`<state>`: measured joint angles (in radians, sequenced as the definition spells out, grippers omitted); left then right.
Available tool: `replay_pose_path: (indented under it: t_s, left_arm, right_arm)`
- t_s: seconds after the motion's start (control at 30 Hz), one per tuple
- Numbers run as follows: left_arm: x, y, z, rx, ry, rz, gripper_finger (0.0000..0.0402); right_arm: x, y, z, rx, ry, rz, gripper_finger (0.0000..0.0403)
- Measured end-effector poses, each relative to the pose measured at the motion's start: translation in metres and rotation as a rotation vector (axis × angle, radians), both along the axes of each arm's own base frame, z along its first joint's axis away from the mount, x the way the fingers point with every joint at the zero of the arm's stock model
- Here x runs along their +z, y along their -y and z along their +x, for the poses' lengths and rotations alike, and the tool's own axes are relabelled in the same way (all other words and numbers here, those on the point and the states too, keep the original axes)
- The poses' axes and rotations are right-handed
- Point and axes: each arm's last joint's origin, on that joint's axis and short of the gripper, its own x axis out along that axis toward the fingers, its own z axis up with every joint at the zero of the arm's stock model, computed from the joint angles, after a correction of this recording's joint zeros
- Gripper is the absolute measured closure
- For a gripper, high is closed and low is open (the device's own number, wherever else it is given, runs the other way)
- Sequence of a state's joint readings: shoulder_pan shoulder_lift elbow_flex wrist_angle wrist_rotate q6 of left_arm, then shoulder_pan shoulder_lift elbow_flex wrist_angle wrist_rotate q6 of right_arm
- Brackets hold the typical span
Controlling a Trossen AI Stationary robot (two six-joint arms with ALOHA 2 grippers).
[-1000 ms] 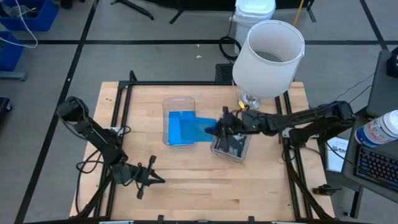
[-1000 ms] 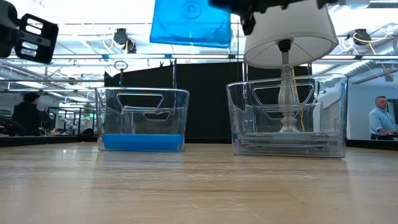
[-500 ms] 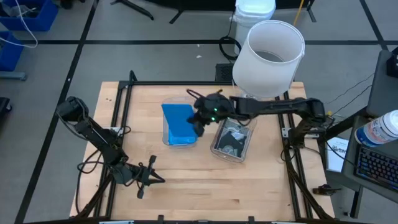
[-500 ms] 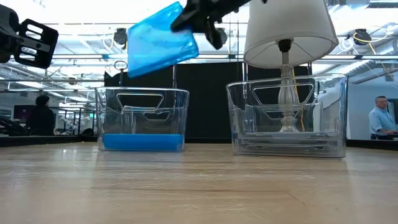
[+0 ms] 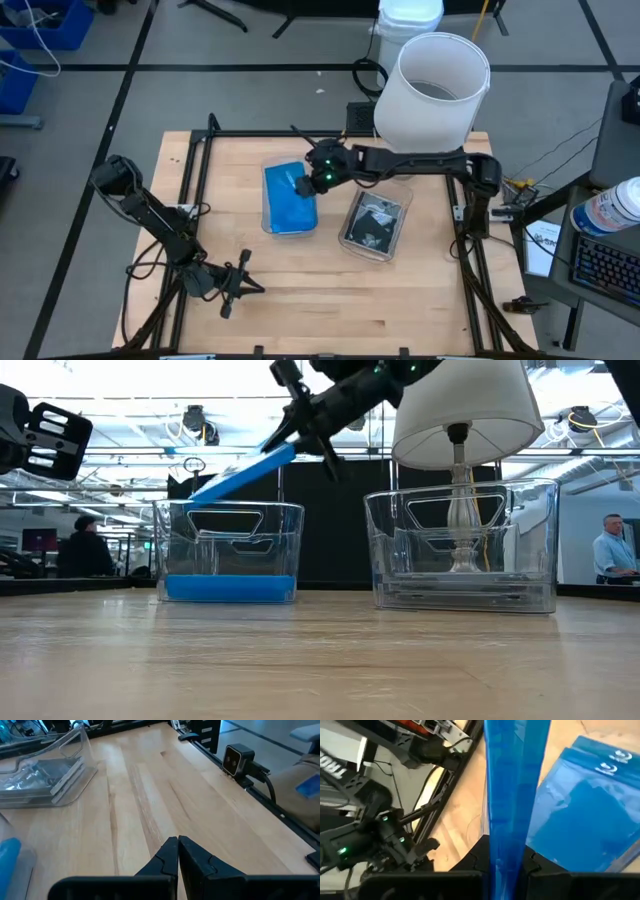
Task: Pick & place jewel cases by type
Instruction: Put the blue cd case into the left transparent bin
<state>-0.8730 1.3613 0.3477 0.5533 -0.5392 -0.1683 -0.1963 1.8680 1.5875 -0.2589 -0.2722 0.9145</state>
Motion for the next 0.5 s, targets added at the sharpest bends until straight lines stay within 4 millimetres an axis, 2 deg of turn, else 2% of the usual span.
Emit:
replay_pose_path:
  t_s: [0.37,0.5]
  left_arm:
    - [0.000,0.000,0.000,-0.015,-0.007,-0.001,0.0380]
    - [0.000,0.000,0.000,-0.014,-0.006,-0.004,0.0380]
  right_arm:
    - [-0.046,0.006,0.017,-0.008,-0.092,0.073,0.0384]
    - [-0.045,0.007,0.018,-0.011,-0.073,0.089,0.0384]
